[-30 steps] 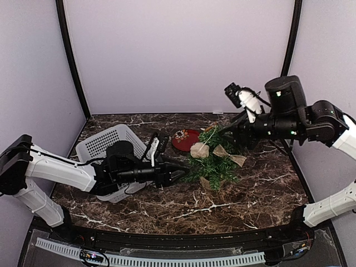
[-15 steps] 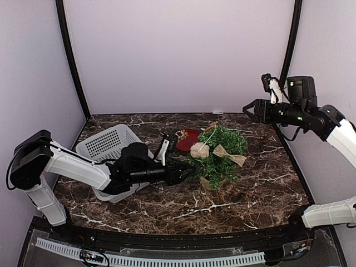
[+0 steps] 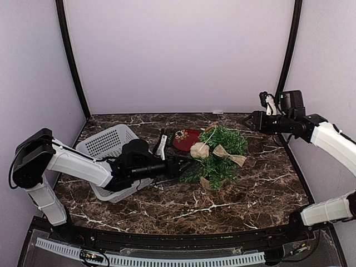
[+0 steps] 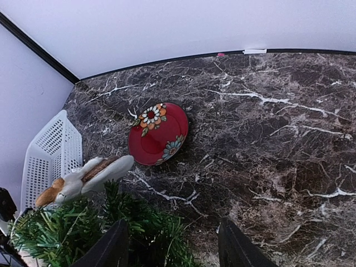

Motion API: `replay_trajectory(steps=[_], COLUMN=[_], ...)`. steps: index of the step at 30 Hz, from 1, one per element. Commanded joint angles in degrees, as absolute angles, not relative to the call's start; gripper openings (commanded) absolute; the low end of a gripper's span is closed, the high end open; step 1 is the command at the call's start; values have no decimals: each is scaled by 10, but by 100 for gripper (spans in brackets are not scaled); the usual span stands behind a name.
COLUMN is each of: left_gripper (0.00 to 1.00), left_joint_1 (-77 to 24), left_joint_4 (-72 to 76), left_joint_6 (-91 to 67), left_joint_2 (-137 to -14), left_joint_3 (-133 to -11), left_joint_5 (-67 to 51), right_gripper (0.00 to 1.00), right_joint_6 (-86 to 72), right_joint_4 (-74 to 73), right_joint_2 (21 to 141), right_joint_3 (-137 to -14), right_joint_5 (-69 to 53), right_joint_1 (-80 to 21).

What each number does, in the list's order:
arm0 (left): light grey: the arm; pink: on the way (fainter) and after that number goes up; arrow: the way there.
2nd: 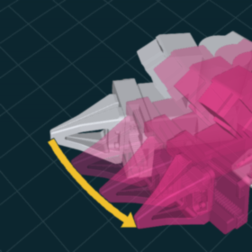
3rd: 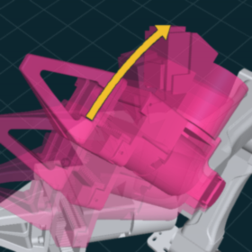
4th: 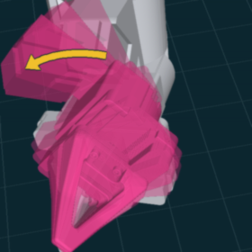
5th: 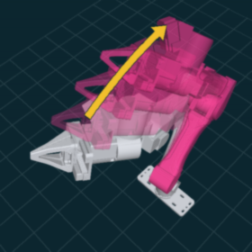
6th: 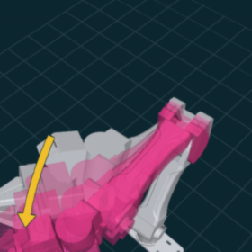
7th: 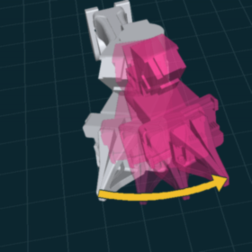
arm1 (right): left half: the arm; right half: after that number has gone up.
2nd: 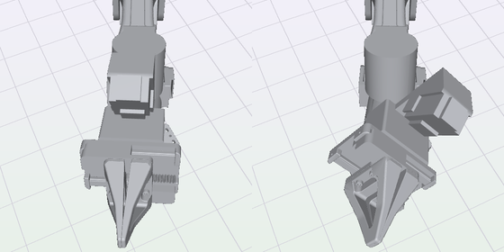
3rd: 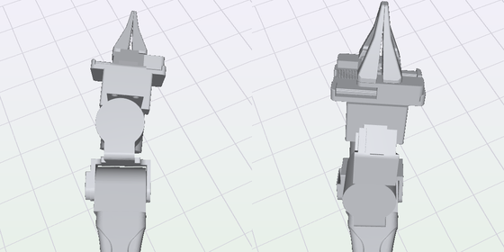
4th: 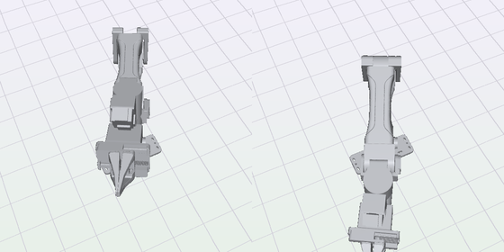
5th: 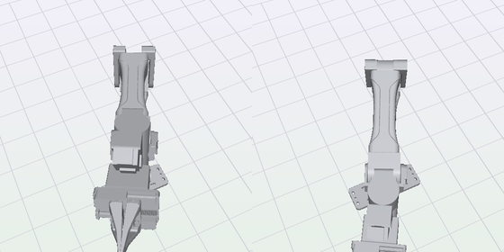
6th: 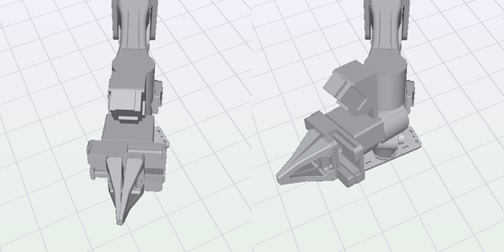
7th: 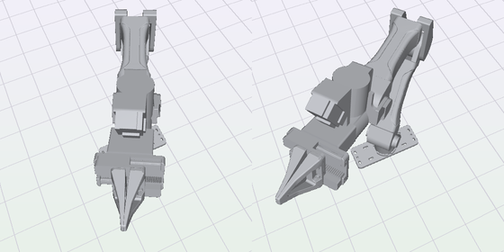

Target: Decorate the small christmas tree

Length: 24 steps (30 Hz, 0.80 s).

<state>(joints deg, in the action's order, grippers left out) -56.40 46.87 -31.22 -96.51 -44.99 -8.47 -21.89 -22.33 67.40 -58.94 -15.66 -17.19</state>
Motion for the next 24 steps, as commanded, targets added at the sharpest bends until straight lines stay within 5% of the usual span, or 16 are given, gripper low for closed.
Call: replay_trajectory(steps=[1,24], left_gripper=[40,41], left_joint_1=[-543,-565], left_joint_4=[492,523], left_joint_6=[-336,-321], left_joint_2=[-965,-944], left_joint_3=[-451,-413], left_joint_5=[-89,-103], right_gripper=[54,47], right_joint_6=[-226,-224], right_joint_4=[-167,-83], right_joint_2=[712,818], right_joint_3=[-579,-548], right_joint_5=[-190,-318], right_joint_1=[-165,-170])
